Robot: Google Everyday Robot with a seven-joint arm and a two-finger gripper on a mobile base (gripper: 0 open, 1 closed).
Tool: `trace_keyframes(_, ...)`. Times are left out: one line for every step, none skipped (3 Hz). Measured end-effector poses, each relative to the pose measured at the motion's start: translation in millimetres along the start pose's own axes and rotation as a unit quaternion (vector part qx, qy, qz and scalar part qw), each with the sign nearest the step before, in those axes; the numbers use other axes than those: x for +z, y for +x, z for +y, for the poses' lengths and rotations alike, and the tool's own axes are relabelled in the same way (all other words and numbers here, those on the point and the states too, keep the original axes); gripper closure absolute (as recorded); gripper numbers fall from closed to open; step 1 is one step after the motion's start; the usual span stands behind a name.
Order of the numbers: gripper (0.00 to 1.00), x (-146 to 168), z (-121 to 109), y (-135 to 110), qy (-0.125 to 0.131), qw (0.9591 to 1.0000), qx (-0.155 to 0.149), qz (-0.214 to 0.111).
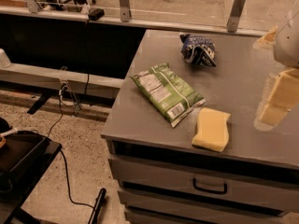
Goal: Pick blue chip bag
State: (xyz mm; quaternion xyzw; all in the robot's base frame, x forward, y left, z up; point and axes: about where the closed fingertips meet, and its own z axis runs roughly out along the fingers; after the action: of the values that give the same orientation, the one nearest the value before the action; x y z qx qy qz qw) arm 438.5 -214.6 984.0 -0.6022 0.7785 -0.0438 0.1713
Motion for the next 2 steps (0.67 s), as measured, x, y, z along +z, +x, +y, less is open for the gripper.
trace_keyframes(0.0, 0.0, 0.0, 0.0, 0.0, 1.0, 0.0, 0.0)
trace_keyframes(0.0, 2.6, -7.9, -3.8, -0.004, 0.9999, -0.016, 0.0)
